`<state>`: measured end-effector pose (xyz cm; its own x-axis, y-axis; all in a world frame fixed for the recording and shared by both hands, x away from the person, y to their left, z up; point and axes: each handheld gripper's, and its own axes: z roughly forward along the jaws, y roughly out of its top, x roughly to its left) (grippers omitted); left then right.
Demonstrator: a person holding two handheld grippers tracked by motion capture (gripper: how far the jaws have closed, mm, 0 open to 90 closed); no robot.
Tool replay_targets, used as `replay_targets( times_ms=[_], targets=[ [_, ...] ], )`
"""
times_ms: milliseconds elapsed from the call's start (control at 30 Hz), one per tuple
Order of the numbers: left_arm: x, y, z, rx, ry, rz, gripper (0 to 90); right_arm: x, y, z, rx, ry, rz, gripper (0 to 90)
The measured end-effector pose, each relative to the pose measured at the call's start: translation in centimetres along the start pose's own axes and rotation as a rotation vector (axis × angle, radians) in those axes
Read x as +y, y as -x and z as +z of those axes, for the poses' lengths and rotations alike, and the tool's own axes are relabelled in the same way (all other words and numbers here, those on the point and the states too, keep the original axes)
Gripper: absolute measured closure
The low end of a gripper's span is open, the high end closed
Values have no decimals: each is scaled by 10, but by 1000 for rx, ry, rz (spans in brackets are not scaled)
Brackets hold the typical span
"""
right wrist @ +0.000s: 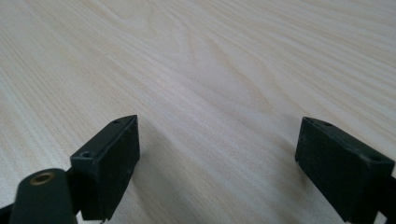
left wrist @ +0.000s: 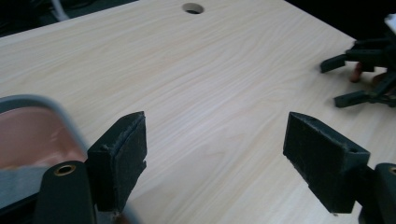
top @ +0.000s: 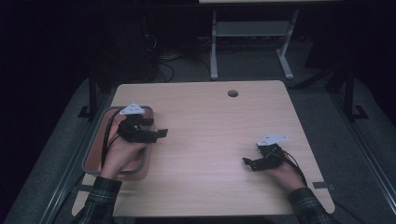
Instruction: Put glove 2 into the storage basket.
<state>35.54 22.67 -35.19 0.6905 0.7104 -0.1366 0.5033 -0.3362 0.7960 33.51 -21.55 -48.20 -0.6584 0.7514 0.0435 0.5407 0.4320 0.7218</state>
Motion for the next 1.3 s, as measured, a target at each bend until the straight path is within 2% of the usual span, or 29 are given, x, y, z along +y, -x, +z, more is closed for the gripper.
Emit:
replay_targets(
  times_ms=[167, 500, 667, 1000, 1300],
  targets=[
    [-2, 17, 12, -12, -14, 26, 210, 0, 0, 0, 0, 1, -2, 136],
    [-6, 39, 29, -37, -4, 66, 199, 0, 0, 0, 0, 1, -3, 135],
    [-8, 53, 39, -54, -18, 92, 188, 0, 0, 0, 0, 1, -2, 135],
    [-19, 79, 64, -85, -75, 158, 179, 0, 0, 0, 0, 1, -3, 135],
    [-34, 91, 86, -88, -112, 181, 179, 0, 0, 0, 0, 1, -3, 135]
  ],
)
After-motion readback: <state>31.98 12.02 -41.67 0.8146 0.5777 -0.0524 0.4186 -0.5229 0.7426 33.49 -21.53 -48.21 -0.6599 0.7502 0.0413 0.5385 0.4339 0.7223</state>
